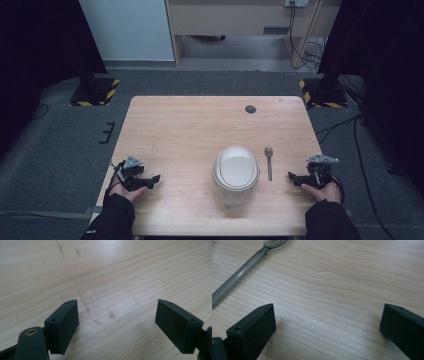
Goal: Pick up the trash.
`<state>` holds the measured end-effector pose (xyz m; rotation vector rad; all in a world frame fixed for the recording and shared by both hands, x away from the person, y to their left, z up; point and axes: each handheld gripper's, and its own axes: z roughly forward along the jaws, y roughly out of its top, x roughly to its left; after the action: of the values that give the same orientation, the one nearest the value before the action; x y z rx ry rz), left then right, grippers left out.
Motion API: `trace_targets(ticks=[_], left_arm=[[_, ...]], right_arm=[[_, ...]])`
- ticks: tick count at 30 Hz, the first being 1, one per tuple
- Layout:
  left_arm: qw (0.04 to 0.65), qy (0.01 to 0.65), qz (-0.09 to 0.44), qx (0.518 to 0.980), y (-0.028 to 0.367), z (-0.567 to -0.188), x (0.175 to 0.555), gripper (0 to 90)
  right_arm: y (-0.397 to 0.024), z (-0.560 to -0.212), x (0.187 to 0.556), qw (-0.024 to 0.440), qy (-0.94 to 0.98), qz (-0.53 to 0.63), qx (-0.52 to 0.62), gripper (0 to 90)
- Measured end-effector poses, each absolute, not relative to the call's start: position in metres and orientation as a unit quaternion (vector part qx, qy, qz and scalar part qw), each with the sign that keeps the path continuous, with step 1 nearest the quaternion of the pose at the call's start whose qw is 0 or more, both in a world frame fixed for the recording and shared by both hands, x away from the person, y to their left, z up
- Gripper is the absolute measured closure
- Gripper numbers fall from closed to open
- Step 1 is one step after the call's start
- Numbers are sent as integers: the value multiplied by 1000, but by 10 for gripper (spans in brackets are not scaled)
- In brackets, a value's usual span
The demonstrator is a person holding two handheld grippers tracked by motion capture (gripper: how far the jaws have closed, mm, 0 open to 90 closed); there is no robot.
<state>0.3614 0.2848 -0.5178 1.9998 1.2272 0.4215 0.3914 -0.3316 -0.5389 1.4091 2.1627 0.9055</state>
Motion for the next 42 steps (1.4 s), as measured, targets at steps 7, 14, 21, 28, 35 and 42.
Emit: trace_targets(ticks=[7, 14, 21, 28, 35, 42], left_arm=[[458, 463, 209, 729, 274, -487, 348, 200], [515, 448, 244, 689, 260, -460, 335, 196], [545, 421, 264, 675, 245, -441, 328, 192], [573, 386, 269, 671, 222, -419, 322, 210], [592, 358, 259, 674, 197, -406, 316, 206], [602, 334, 253, 680, 173, -398, 313, 207]], right_arm=[[-334, -538, 383, 201, 732, 343, 554, 8], [-331, -539, 381, 211, 755, 321, 532, 8], [-330, -539, 381, 213, 759, 317, 527, 8], [-330, -539, 381, 214, 759, 316, 527, 8], [-330, -539, 381, 215, 759, 316, 527, 8], [-330, -539, 381, 214, 759, 316, 527, 8]])
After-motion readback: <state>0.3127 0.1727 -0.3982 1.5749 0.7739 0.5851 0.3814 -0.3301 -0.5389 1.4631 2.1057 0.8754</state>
